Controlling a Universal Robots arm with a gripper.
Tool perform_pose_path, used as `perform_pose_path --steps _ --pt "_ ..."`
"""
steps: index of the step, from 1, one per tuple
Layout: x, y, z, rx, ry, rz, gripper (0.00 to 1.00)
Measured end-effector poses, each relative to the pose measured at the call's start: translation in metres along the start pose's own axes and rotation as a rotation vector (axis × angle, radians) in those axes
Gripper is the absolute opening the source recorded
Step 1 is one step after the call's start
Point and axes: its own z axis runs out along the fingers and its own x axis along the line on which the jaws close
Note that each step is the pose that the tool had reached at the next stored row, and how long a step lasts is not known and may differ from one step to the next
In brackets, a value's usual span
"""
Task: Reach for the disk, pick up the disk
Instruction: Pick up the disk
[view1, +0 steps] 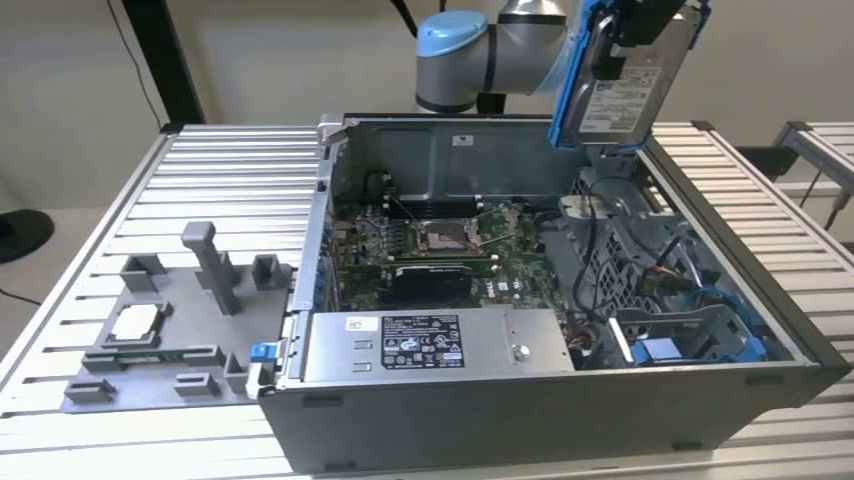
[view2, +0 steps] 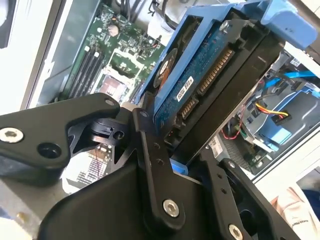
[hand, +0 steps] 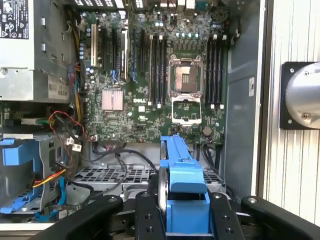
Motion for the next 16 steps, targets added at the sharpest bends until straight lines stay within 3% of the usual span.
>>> perform_pose_path --steps 10,16 --pt "0.0003 -0.0015 -0.0001 0.0000 -0.0001 0.000 0.00" --pt "0.0084 -0.0021 -0.0004 0.0000 -0.0004 0.000 0.00"
